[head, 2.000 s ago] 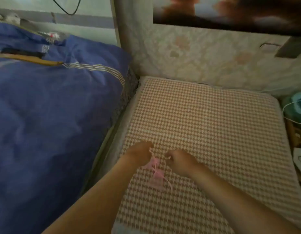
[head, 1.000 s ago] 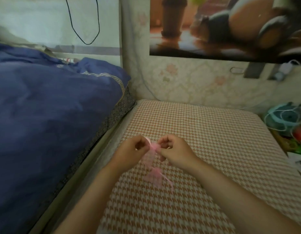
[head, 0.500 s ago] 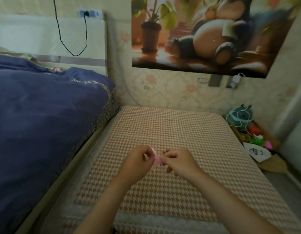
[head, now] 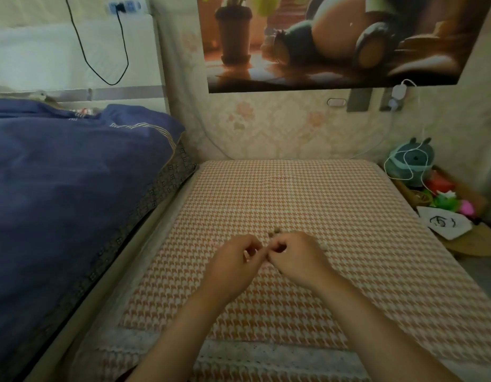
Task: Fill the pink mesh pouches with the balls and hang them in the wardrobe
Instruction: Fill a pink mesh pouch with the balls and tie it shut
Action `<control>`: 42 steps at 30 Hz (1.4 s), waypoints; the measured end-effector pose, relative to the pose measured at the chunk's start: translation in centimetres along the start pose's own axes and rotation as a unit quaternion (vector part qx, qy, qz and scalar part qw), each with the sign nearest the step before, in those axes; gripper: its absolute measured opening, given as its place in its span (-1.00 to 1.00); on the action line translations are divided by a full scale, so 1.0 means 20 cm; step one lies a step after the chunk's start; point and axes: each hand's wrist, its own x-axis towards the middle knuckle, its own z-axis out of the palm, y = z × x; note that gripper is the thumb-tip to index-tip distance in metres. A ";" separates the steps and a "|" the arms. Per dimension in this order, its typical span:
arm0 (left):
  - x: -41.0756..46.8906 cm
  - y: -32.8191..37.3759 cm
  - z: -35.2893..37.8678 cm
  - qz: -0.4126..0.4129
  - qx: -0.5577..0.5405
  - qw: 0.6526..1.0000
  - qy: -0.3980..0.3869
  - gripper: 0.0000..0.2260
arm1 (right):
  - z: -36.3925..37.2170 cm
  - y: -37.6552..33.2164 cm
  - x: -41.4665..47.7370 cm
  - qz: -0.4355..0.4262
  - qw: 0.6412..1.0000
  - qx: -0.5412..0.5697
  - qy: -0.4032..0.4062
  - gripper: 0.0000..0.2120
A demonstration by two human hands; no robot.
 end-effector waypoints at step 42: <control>0.27 -0.22 -0.02 0.056 0.018 0.988 -0.144 -0.77 | 0.06 0.17 0.20 -0.142 0.973 -0.173 -0.060 -0.92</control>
